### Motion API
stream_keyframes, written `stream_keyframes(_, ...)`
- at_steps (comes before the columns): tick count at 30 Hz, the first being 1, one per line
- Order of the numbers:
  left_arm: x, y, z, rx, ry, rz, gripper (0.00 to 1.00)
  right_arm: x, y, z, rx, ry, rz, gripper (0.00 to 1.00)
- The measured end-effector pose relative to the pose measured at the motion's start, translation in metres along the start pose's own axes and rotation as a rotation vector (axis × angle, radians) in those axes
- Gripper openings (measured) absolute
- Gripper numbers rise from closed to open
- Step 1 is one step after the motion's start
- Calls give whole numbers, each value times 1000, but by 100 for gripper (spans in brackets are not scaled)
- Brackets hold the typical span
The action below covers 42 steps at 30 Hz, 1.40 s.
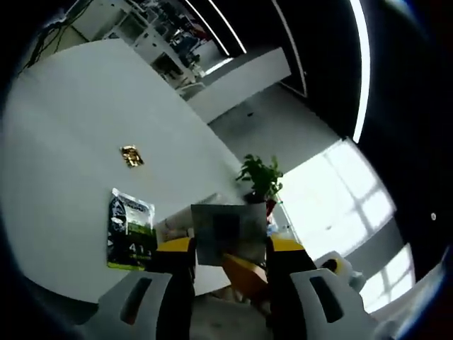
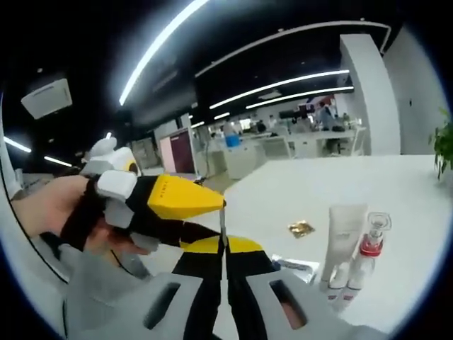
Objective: Arrange the skincare products in the storage area until every visible bottle or jar stands upright without overlapping.
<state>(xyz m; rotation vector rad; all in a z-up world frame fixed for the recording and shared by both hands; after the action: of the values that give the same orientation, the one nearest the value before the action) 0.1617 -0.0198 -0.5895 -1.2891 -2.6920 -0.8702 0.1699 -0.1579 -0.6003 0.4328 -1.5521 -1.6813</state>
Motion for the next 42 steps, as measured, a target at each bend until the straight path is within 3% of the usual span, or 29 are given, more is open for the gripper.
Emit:
stream_keyframes(7,5,0,2,-24,-22,-9,34,-1,1,2,-8,26,20,1)
stream_keyframes(16,24,2,9,-127,-36,-12,34,-1,0,5,-7,68,54,1)
stream_keyframes(18,31,3,14,-194,-12,-10,34,0,1,3,-27,74,56,1)
stream_keyframes(22,43,6,20,-228,-13,-6,37,2,1,-1,-52,89,62,1)
stream_keyframes(23,47,8,22,-273,-10,-9,37,3,1,-1,-61,100,64,1)
stream_keyframes(27,57,16,22,-420,0,31,37,6,1,1,-108,172,68,1)
stream_keyframes(29,60,19,19,-476,-25,52,36,7,2,2,-109,201,70,1)
stream_keyframes(34,65,23,12,-583,-81,99,32,11,2,9,-157,356,92,1)
stream_keyframes(42,70,22,10,-660,-162,191,29,18,4,24,-64,488,192,1)
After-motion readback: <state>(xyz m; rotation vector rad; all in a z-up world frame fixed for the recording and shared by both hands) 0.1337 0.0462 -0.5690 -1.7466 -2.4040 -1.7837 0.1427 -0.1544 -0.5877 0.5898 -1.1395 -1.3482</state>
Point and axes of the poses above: the point that each gripper's makers call its tool centre point, and the gripper's own axes: x roughly backward along the fingers, z roughly to its left, y roughly out of its top, the point moved 9 cm from there along x, roughly backward along the fingers, and after that the axes turned 3 degrees about z, right-handed, at the moved point
